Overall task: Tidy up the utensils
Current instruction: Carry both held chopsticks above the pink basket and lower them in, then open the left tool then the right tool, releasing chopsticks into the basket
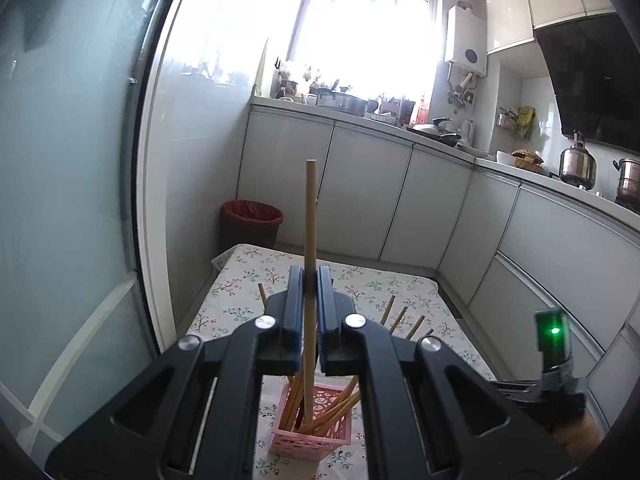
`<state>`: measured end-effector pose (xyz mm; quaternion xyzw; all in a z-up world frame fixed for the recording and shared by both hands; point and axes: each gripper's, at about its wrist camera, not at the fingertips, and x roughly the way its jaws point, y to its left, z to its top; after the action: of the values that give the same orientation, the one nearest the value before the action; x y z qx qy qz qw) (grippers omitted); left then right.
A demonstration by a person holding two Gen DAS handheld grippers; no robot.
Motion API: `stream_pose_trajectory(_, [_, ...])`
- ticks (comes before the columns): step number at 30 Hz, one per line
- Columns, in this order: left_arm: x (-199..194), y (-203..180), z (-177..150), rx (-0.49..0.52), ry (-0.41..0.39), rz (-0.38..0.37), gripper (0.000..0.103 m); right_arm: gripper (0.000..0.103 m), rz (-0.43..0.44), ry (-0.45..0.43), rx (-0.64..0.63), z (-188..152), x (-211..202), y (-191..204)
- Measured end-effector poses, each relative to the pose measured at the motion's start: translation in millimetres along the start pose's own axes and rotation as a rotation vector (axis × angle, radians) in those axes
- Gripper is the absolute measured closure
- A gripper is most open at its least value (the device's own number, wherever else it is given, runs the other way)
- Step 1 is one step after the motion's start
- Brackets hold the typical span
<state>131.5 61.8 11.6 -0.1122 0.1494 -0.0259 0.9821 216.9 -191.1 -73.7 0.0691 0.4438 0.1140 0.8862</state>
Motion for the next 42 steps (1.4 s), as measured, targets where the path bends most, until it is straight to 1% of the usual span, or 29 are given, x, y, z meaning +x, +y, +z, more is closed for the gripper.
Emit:
stream_pose_trajectory(4, [12.9, -3.8, -6.6, 0.021, 0.038, 0.013, 0.096, 0.096, 0.017, -0.076, -0.022, -5.4, -38.8, 6.0])
stream_pose_trajectory(8, [31.1, -5.4, -13.9, 0.044, 0.104, 0.028, 0.096, 0.096, 0.029, -0.131, -0.045, -4.1, -55.2, 18.9])
stream_pose_trajectory(14, [53.9, -1.8, -23.8, 0.032, 0.219, 0.024, 0.095, 0.096, 0.055, -0.186, -0.069, -2.0, -73.0, 31.5])
stream_pose_trajectory(15, [55.4, -1.4, -24.3, 0.032, 0.23, 0.024, 0.094, 0.096, 0.064, -0.196, -0.073, -1.3, -76.5, 33.5])
stream_pose_trajectory(16, [55.7, -1.4, -24.4, 0.032, 0.237, 0.022, 0.086, 0.096, 0.072, -0.206, -0.074, -0.6, -80.0, 35.6])
stream_pose_trajectory(17, [55.1, -0.9, -24.3, 0.03, 0.239, 0.018, 0.077, 0.096, 0.081, -0.218, -0.076, 0.5, -84.2, 38.0])
stream_pose_trajectory(19, [52.0, 0.4, -21.5, 0.022, 0.232, 0.018, 0.065, 0.096, 0.097, -0.24, -0.078, 1.7, -92.2, 42.9])
stream_pose_trajectory(20, [48.8, 1.3, -19.5, 0.016, 0.228, 0.016, 0.062, 0.096, 0.106, -0.253, -0.079, 2.4, -96.2, 45.5])
stream_pose_trajectory(22, [43.0, 3.2, -17.4, 0.006, 0.228, 0.011, 0.06, 0.096, 0.123, -0.273, -0.079, 3.7, -103.4, 51.5])
stream_pose_trajectory(24, [36.8, 6.8, -14.7, -0.005, 0.235, 0.013, 0.055, 0.096, 0.143, -0.298, -0.077, 5.4, -109.6, 57.7])
stream_pose_trajectory(26, [32.4, 11.2, -14.4, -0.014, 0.246, 0.023, 0.047, 0.096, 0.165, -0.321, -0.073, 7.5, -113.8, 64.7])
stream_pose_trajectory(30, [27.8, 20.1, -16.3, -0.024, 0.285, 0.055, 0.039, 0.096, 0.205, -0.364, -0.065, 12.1, -116.4, 79.3])
stream_pose_trajectory(32, [27.7, 25.2, -17.8, -0.028, 0.316, 0.078, 0.029, 0.096, 0.218, -0.382, -0.06, 14.6, -112.4, 86.2])
stream_pose_trajectory(34, [28.0, 29.8, -20.0, -0.035, 0.343, 0.09, 0.025, 0.096, 0.227, -0.395, -0.05, 16.1, -105.7, 91.4])
stream_pose_trajectory(37, [28.9, 35.0, -22.4, -0.034, 0.374, 0.1, 0.024, 0.096, 0.237, -0.409, -0.038, 17.6, -94.9, 97.0])
stream_pose_trajectory(42, [26.8, 38.3, -24.5, -0.028, 0.385, 0.101, 0.023, 0.096, 0.234, -0.442, -0.038, 19.0, -76.8, 105.6])
